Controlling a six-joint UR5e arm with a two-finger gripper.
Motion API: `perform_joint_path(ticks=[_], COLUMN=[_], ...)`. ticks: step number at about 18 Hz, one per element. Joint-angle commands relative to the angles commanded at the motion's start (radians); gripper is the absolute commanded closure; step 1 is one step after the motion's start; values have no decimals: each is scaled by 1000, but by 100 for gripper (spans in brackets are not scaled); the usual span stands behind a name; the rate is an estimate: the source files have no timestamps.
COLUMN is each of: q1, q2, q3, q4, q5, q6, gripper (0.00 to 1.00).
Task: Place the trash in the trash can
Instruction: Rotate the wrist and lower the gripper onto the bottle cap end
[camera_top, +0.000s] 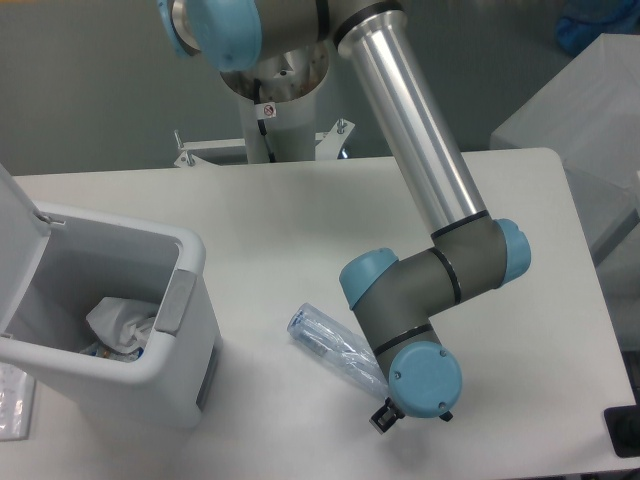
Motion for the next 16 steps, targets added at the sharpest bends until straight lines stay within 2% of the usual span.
perform_joint_path(ticks=[4,5,16], q1=[-3,-3,-9], q2=[-2,-3,0], q3=[0,0,12], q4=[0,0,5], q5=[0,0,-3], q6=[-3,-3,-3], gripper=[32,34,43])
